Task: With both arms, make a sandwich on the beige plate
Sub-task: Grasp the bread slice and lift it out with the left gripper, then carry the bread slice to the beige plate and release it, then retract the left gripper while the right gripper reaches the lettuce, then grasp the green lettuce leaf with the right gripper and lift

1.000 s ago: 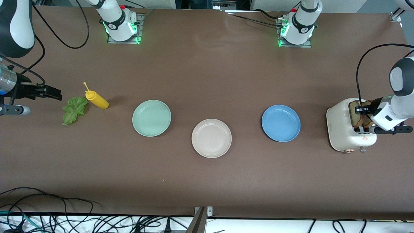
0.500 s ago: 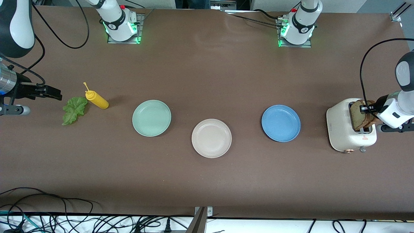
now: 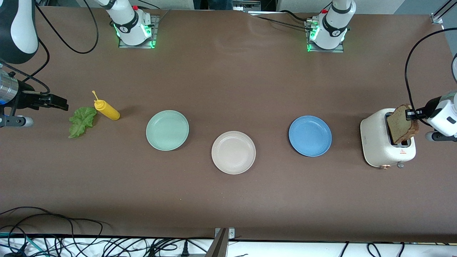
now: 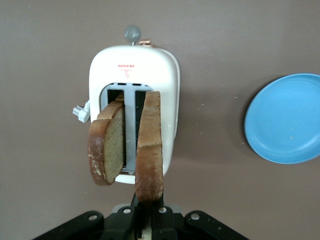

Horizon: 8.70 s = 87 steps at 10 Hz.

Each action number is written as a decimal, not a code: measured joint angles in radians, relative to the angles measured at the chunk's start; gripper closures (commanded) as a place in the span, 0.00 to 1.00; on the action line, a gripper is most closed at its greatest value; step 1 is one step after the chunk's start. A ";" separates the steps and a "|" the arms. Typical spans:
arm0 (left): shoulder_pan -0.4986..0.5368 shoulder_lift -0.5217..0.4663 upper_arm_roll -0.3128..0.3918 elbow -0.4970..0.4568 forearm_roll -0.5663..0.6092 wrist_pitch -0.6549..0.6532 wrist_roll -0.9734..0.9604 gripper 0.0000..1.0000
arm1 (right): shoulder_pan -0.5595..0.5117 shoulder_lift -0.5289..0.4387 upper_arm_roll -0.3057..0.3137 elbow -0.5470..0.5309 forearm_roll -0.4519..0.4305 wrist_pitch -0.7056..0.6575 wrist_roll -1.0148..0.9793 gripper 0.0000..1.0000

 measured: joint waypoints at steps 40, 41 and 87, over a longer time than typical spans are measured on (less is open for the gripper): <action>-0.384 0.548 -0.063 0.191 -0.966 0.407 0.304 0.00 | -0.003 0.001 -0.007 0.001 0.010 0.000 0.000 0.00; -0.383 0.517 -0.063 0.193 -0.877 0.393 0.235 0.00 | -0.006 0.003 -0.008 0.001 0.010 0.000 0.000 0.00; -0.146 -0.178 -0.053 0.009 -0.149 -0.084 -0.101 0.00 | -0.133 0.314 -0.064 -0.498 -0.003 0.678 -0.163 0.89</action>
